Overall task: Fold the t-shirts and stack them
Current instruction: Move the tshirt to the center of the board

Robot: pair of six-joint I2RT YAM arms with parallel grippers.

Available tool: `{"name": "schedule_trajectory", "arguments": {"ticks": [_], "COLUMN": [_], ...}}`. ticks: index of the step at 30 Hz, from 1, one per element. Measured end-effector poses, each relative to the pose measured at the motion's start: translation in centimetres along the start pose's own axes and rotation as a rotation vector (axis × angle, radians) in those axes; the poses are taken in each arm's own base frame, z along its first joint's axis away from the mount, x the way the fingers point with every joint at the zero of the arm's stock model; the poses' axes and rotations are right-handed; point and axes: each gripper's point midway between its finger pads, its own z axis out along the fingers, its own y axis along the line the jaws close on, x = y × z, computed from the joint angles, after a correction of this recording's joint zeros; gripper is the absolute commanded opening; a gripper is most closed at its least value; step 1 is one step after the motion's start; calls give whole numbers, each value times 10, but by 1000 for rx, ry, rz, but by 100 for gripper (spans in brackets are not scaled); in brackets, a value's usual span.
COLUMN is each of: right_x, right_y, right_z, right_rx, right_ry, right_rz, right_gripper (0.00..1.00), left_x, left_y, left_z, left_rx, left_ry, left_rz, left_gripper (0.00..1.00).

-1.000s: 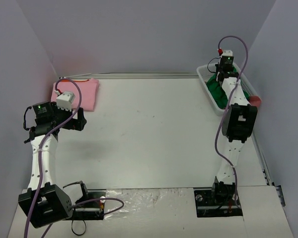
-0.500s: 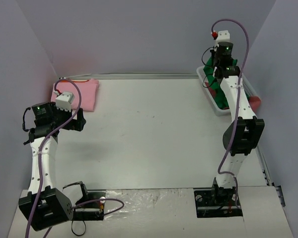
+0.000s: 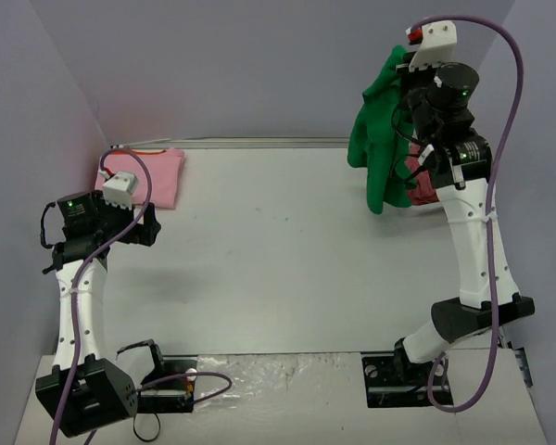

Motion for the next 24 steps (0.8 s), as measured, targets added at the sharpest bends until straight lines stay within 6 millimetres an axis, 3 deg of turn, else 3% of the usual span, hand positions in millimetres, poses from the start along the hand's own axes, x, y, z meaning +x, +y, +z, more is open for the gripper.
{"name": "schedule_trajectory", "arguments": {"ticks": [7,18,19,21,22,23,24], "right_x": [-23,-19,-16,-6,1,12,19], "right_y": [22,61,67,80,89,104,113], "right_z": [-32,-63,-67,-78,-84,-93,-100], "right_rx": [-165,-407,-441,-527,-579,-670,-726], "right_ry": [-39,-16,-11,8,24,42,63], "right_rz": [42,51,50,45,46,35,38], "right_gripper": [0,1,7,28,30,52,63], "left_x": [-1,-5,-5,-6,-6,-6,-6], "left_y": [-1,-7,-8,-10,-10,-11,-11], "left_z": [-1,-3,-3,-3,-3,-3,-3], "left_rx": [1,32,37,46,48,51,54], "left_ry": [-6,-24,-26,-28,-29,-29,-30], "left_rz": [3,9,9,10,10,10,10], "left_gripper": [94,94,94,94,94,94,94]}}
